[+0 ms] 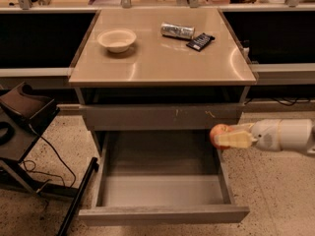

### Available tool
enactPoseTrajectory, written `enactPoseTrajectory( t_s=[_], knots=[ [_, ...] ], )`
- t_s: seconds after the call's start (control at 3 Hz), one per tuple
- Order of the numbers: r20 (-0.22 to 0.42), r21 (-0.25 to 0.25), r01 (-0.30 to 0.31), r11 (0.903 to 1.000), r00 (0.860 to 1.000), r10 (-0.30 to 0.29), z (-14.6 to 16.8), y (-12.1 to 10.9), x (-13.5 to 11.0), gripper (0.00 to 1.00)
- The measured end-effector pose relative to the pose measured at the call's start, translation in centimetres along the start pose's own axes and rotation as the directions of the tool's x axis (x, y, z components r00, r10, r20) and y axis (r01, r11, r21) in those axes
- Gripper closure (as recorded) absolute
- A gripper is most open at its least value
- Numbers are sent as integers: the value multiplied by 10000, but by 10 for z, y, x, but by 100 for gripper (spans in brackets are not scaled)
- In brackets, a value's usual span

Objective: Place apple into middle drawer

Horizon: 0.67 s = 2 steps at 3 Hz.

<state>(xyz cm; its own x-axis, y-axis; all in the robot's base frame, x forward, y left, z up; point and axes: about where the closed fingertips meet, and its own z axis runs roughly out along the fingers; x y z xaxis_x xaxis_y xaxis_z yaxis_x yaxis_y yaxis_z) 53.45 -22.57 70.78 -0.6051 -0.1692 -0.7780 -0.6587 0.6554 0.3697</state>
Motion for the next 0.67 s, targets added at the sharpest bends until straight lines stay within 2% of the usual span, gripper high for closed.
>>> enactPoseTrajectory(
  t_s=[0.33, 0.67],
  knots=[
    [-450, 138, 990, 9950, 9941, -983, 62, 10, 67, 100],
    [-709, 610, 1304, 9896, 9895, -1260, 114, -5, 116, 100]
  ],
)
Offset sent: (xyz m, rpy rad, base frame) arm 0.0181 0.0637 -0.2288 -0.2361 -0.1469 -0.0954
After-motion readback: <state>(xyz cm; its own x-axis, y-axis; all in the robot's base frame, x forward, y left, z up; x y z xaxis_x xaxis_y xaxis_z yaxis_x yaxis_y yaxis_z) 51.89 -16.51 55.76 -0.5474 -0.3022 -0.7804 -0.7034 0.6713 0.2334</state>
